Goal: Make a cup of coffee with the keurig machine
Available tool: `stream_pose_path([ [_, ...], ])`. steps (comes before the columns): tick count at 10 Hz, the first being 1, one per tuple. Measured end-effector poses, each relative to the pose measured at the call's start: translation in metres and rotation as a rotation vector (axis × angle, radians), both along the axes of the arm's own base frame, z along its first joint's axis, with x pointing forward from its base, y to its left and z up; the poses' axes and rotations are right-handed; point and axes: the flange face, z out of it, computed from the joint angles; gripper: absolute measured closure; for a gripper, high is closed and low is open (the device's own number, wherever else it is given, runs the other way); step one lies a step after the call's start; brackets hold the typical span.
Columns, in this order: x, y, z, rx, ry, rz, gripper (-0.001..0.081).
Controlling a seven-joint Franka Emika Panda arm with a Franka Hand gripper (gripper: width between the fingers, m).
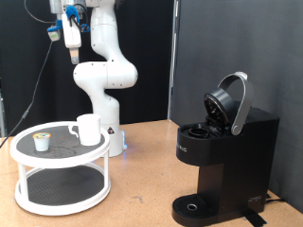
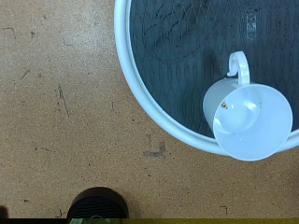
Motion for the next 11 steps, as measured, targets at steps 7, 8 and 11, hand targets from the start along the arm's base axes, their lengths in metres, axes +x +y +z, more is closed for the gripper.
stream_pose_path([
  [7, -0.031, -0.051, -0.008, -0.013, 0.013, 0.03, 0.0072],
  [8, -0.035, -0.054, -0.01, -0.011, 0.014, 0.036, 0.0072],
  [11, -0.044, -0.06, -0.013, -0.008, -0.001, 0.046, 0.0072],
])
